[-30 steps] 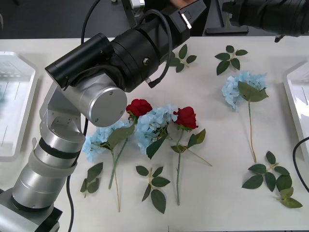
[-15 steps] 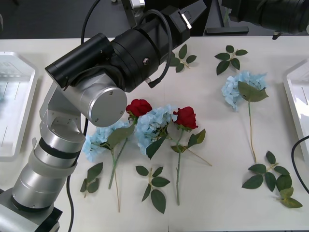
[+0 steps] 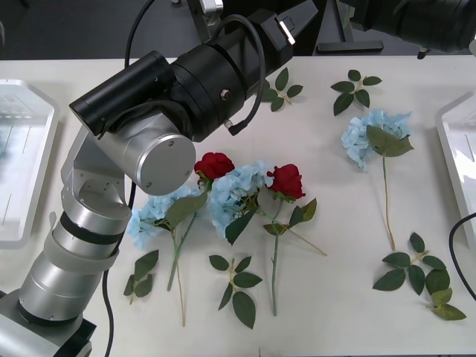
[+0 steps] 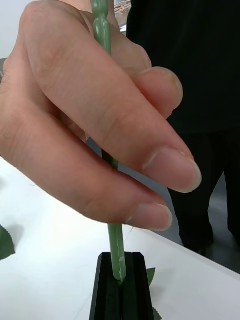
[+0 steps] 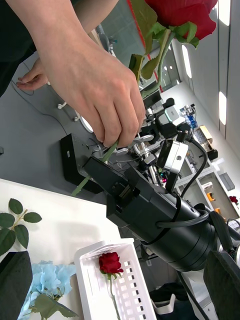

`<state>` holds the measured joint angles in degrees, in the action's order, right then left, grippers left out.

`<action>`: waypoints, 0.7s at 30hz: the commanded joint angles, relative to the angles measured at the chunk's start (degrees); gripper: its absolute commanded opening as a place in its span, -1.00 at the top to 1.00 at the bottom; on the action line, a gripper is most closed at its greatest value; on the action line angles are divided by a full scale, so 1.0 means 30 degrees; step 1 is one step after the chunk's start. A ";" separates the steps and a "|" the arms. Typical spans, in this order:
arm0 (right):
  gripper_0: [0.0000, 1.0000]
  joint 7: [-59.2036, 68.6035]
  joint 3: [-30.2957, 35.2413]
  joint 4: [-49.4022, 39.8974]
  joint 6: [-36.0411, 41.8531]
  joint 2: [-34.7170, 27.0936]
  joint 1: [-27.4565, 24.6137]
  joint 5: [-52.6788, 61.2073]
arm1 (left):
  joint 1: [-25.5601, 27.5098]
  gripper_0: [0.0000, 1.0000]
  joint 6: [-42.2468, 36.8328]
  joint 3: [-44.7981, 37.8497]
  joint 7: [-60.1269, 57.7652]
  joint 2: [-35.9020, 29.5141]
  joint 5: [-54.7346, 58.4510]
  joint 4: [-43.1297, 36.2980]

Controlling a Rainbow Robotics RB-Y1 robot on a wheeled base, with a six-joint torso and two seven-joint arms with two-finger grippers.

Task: Place the red flowers into the right box and the blue flowers into the left box. If a person shows an open palm, hand one flower to the person first, then continue sorting.

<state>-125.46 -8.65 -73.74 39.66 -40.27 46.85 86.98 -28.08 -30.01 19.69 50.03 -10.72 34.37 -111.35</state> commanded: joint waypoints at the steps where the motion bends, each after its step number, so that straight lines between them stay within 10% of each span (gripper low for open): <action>1: 1.00 -0.0544 0.0247 -0.0761 -0.0123 0.0298 0.0115 0.0247 | -0.0866 -1.00 0.0306 0.0321 -0.0944 0.0498 -0.0177 -0.0354; 11: 1.00 -0.0778 0.0247 -0.0761 -0.0123 0.0298 0.0115 0.0217 | -0.0866 -1.00 0.0306 0.0321 -0.0944 0.0498 -0.0177 -0.0354; 13: 0.49 -0.0895 0.0247 -0.0761 -0.0123 0.0298 0.0115 0.0217 | -0.0866 -1.00 0.0306 0.0321 -0.0944 0.0498 -0.0177 -0.0354; 14: -0.28 -0.0983 0.0247 -0.0761 -0.0123 0.0298 0.0115 0.0217 | -0.0866 -1.00 0.0306 0.0321 -0.0944 0.0498 -0.0177 -0.0354; 16: -0.71 -0.1042 0.0276 -0.0761 -0.0094 0.0298 0.0115 0.0217 | -0.0866 -1.00 0.0306 0.0321 -0.0944 0.0498 -0.0177 -0.0354; 21: -1.00 -0.1393 0.0276 -0.0761 -0.0094 0.0298 0.0115 0.0276 | -0.0866 -1.00 0.0306 0.0321 -0.0944 0.0498 -0.0177 -0.0354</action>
<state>-126.39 -8.65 -73.74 39.66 -40.27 46.85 87.01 -28.08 -30.01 19.69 50.02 -10.72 34.37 -111.35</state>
